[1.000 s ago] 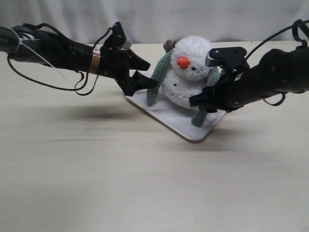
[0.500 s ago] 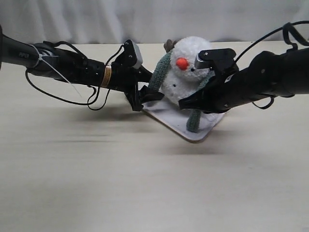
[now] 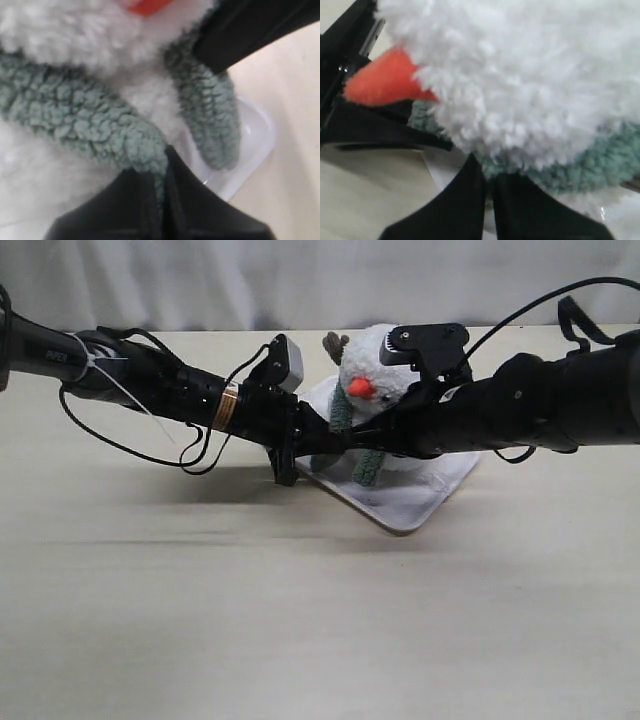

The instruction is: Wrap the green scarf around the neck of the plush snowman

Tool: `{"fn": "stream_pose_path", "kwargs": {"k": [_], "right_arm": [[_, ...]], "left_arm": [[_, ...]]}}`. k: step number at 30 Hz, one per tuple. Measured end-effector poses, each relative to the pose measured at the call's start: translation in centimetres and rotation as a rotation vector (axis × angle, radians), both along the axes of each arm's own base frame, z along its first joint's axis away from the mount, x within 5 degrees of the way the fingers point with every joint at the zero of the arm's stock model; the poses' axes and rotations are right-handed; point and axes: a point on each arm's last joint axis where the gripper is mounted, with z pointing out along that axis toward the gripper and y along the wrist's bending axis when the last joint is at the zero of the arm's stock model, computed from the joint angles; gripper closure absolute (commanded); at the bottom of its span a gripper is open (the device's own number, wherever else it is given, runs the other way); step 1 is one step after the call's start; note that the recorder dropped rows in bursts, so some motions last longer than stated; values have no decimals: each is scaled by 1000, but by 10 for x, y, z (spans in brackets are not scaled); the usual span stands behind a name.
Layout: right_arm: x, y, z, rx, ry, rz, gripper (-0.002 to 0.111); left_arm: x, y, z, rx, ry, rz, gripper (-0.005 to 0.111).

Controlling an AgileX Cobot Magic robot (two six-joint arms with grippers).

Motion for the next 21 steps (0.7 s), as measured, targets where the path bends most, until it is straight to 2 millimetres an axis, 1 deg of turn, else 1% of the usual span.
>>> {"fn": "stream_pose_path", "kwargs": {"k": [2, 4, 8, 12, 15, 17, 19, 21], "right_arm": [[0, 0, 0, 6, 2, -7, 104], [0, 0, 0, 10, 3, -11, 100], [-1, 0, -2, 9, 27, -8, 86], [-1, 1, -15, -5, 69, -4, 78], [0, 1, -28, -18, 103, -8, 76], [0, 1, -32, -19, 116, -13, 76], [0, 1, -33, -12, 122, -21, 76], [2, 3, -30, -5, 128, -17, 76]], "left_arm": [[-3, -5, 0, -2, 21, -6, 107], [-8, -12, -1, 5, 33, -31, 107], [-12, -17, -2, 19, 32, -45, 107], [-12, -17, -3, 39, 28, -39, 107], [-12, -17, -3, 41, 29, -38, 107], [-11, -16, -3, 40, 29, -37, 106], [-11, -17, -3, 36, 30, -32, 102], [-11, -17, -2, 27, 31, -29, 92]]}}
